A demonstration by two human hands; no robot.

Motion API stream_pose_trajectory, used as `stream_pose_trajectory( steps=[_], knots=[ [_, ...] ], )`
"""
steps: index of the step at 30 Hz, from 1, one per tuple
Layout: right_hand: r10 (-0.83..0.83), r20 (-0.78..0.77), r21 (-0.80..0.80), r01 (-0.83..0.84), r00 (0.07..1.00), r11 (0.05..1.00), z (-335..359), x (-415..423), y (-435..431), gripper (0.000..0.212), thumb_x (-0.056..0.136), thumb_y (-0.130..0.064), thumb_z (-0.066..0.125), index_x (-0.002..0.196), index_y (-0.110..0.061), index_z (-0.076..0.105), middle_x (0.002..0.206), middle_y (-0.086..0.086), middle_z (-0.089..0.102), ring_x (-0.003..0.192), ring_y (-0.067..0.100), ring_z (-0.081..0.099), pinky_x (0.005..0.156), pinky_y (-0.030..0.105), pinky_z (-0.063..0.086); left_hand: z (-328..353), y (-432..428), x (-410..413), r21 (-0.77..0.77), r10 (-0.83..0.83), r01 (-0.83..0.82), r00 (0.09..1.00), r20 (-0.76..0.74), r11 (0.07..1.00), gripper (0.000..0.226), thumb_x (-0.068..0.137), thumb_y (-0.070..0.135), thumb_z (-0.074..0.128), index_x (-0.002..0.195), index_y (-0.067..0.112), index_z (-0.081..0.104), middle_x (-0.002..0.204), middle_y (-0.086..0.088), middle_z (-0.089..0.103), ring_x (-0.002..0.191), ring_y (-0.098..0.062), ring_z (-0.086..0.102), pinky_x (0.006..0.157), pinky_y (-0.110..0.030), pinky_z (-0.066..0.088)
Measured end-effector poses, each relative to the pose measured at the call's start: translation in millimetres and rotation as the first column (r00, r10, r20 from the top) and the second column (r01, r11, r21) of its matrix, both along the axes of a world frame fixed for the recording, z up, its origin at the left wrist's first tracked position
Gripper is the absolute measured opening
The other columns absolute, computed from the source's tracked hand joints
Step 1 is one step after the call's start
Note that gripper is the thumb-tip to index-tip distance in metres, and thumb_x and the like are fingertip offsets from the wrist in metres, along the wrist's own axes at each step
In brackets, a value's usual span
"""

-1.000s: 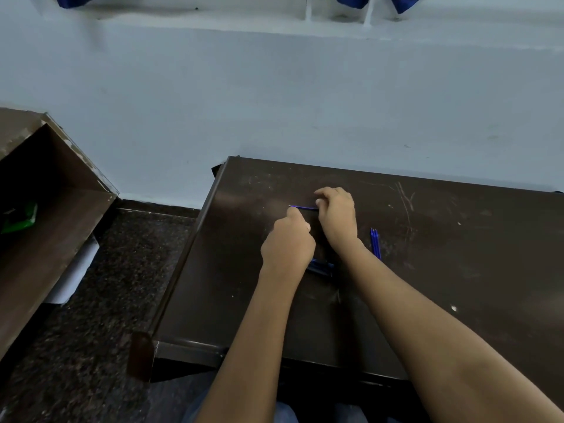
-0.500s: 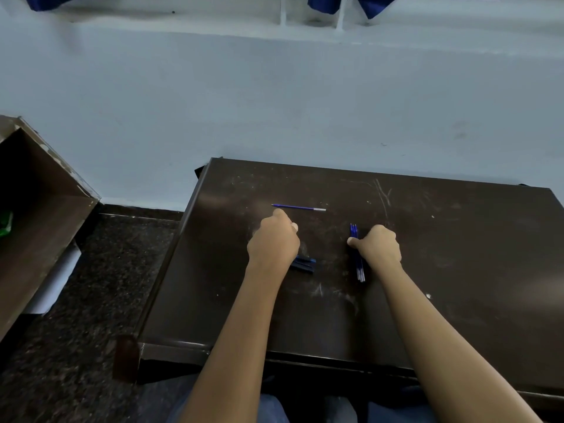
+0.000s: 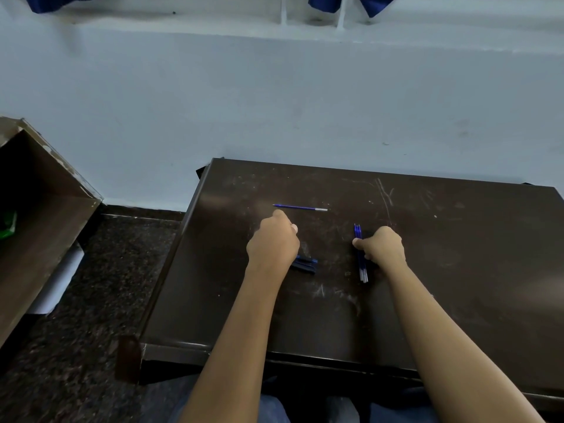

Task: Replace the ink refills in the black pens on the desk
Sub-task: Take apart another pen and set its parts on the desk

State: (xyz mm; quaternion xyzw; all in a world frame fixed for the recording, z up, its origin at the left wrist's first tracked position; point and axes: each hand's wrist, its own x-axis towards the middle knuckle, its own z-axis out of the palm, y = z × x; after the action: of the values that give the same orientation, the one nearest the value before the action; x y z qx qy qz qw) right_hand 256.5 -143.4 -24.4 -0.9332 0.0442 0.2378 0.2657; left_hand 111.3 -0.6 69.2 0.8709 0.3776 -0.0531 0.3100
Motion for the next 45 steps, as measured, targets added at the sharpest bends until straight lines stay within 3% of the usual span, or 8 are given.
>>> stream_pose_trajectory(
  steps=[7, 11, 16, 25, 34, 37, 41, 45],
  knots=[
    [0.025, 0.059, 0.003, -0.025, 0.998, 1.0, 28, 1, 6, 0.033, 0.08, -0.034, 0.068, 0.069, -0.007, 0.051, 0.078, 0.012, 0.064, 0.061, 0.024, 0.058, 0.051, 0.028, 0.041, 2, 0, -2, -0.035, 0.008, -0.007, 0.999, 0.043, 0.999, 0.019, 0.097, 0.016, 0.043, 0.112, 0.015, 0.054, 0.108, -0.006, 0.063, 0.093, -0.019, 0.062, 0.071, -0.033, 0.047],
    [0.018, 0.114, 0.199, -0.041, 0.993, 0.979, 63, -4, 21, 0.032, 0.088, -0.031, 0.058, 0.07, -0.005, 0.061, 0.063, 0.006, 0.06, 0.053, 0.016, 0.053, 0.052, 0.028, 0.04, 4, 2, 0, -0.169, 0.095, -0.088, 0.995, 0.037, 0.982, 0.02, 0.093, 0.012, 0.046, 0.105, 0.024, 0.059, 0.107, -0.006, 0.064, 0.1, -0.023, 0.06, 0.095, -0.047, 0.045],
    [-0.14, 0.006, 0.736, 0.09, 0.99, 0.671, 96, -31, 35, 0.024, 0.097, -0.016, 0.047, 0.079, -0.005, 0.057, 0.066, 0.007, 0.061, 0.054, 0.012, 0.057, 0.062, 0.024, 0.053, 9, 2, 0, -0.356, 0.145, -0.096, 0.983, 0.111, 0.93, 0.027, 0.1, 0.021, 0.037, 0.098, 0.019, 0.064, 0.105, -0.009, 0.069, 0.085, -0.012, 0.056, 0.077, -0.026, 0.043],
    [-0.197, 0.027, 0.883, 0.069, 0.98, 0.464, 83, -61, 36, 0.014, 0.1, -0.015, 0.044, 0.091, -0.011, 0.054, 0.084, 0.008, 0.065, 0.061, 0.007, 0.064, 0.06, 0.018, 0.054, 14, 2, 3, -0.353, 0.091, -0.045, 0.989, 0.114, 0.934, 0.03, 0.1, 0.017, 0.036, 0.112, 0.012, 0.063, 0.107, -0.007, 0.068, 0.084, -0.012, 0.053, 0.081, -0.026, 0.043],
    [0.052, 0.195, 0.726, -0.18, 0.979, 0.663, 63, -66, 46, 0.018, 0.093, -0.011, 0.05, 0.082, -0.016, 0.063, 0.074, 0.002, 0.068, 0.07, 0.015, 0.066, 0.078, 0.041, 0.056, 6, 2, 2, -0.333, 0.075, -0.021, 0.986, 0.15, 0.943, 0.027, 0.1, 0.022, 0.038, 0.104, 0.015, 0.064, 0.097, -0.005, 0.068, 0.083, -0.013, 0.056, 0.084, -0.031, 0.046],
    [0.202, 0.211, 0.608, -0.29, 0.957, 0.739, 54, -73, 50, 0.012, 0.09, -0.012, 0.057, 0.086, -0.016, 0.067, 0.07, -0.009, 0.067, 0.068, -0.002, 0.064, 0.073, 0.029, 0.054, 6, 2, 0, -0.266, 0.063, -0.017, 0.984, 0.164, 0.964, 0.021, 0.097, 0.017, 0.043, 0.106, 0.016, 0.062, 0.101, -0.006, 0.067, 0.088, -0.018, 0.06, 0.076, -0.029, 0.044],
    [0.421, 0.223, 0.212, -0.465, 0.879, 0.859, 28, -80, 47, 0.025, 0.088, -0.013, 0.06, 0.113, -0.017, 0.063, 0.106, 0.004, 0.066, 0.1, 0.017, 0.062, 0.088, 0.033, 0.052, 6, 3, -2, -0.259, 0.141, -0.074, 0.958, 0.25, 0.963, 0.023, 0.097, 0.014, 0.041, 0.099, 0.016, 0.063, 0.103, -0.006, 0.068, 0.079, -0.013, 0.058, 0.064, -0.022, 0.044],
    [0.63, 0.221, -0.098, -0.625, 0.745, 0.774, 6, -90, 47, 0.034, 0.091, -0.016, 0.057, 0.125, -0.015, 0.056, 0.124, 0.008, 0.056, 0.117, 0.025, 0.048, 0.094, 0.039, 0.049, 8, 1, -2, -0.292, 0.164, -0.079, 0.947, 0.277, 0.953, 0.025, 0.099, 0.012, 0.039, 0.105, 0.011, 0.064, 0.105, -0.009, 0.069, 0.077, -0.011, 0.055, 0.063, -0.021, 0.043]
  ],
)
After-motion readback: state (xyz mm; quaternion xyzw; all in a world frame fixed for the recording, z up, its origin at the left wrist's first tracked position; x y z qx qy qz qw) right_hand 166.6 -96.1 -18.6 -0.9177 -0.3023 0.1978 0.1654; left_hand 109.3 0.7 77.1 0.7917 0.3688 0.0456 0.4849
